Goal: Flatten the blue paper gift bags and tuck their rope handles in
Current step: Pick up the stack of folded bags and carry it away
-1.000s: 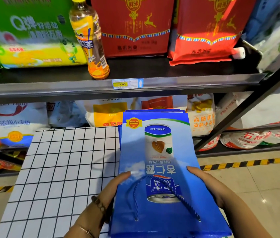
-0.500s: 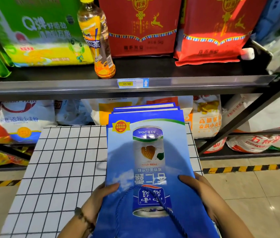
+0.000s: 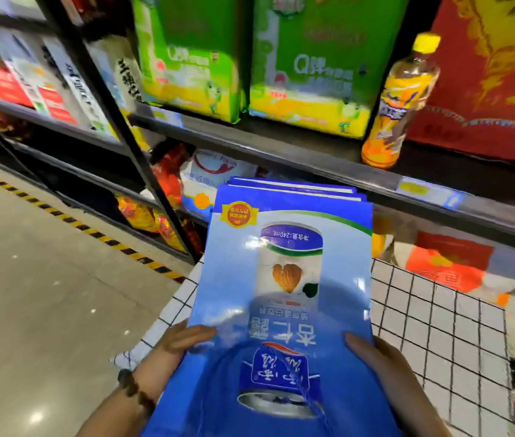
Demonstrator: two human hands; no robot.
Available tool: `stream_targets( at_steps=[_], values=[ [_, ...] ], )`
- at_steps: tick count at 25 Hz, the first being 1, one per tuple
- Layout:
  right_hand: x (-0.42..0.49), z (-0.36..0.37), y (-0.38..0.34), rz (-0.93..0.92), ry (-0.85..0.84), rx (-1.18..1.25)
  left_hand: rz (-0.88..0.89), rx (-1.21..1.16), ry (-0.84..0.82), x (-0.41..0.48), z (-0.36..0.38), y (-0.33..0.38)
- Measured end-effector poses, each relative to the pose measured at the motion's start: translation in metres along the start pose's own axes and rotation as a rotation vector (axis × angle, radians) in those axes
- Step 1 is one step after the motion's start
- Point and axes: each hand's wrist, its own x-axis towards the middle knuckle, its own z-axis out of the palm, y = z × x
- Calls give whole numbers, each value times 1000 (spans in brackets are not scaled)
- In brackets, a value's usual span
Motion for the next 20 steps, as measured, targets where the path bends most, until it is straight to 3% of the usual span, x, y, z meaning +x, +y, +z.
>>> stream_targets(
  at_steps=[3,5,12,20],
  values=[
    [11,66,-13,-17,-102,-117,33,-185,111,-18,-57,2],
    [19,114,-18,-19,-129,-124,-2,-321,76,-29,-96,10],
    [38,352,-1,9,-270,-63,124,-287,123,-35,-313,46],
    [89,571,24,145,-384,-168,87,-512,338,-44,-512,64]
  ],
)
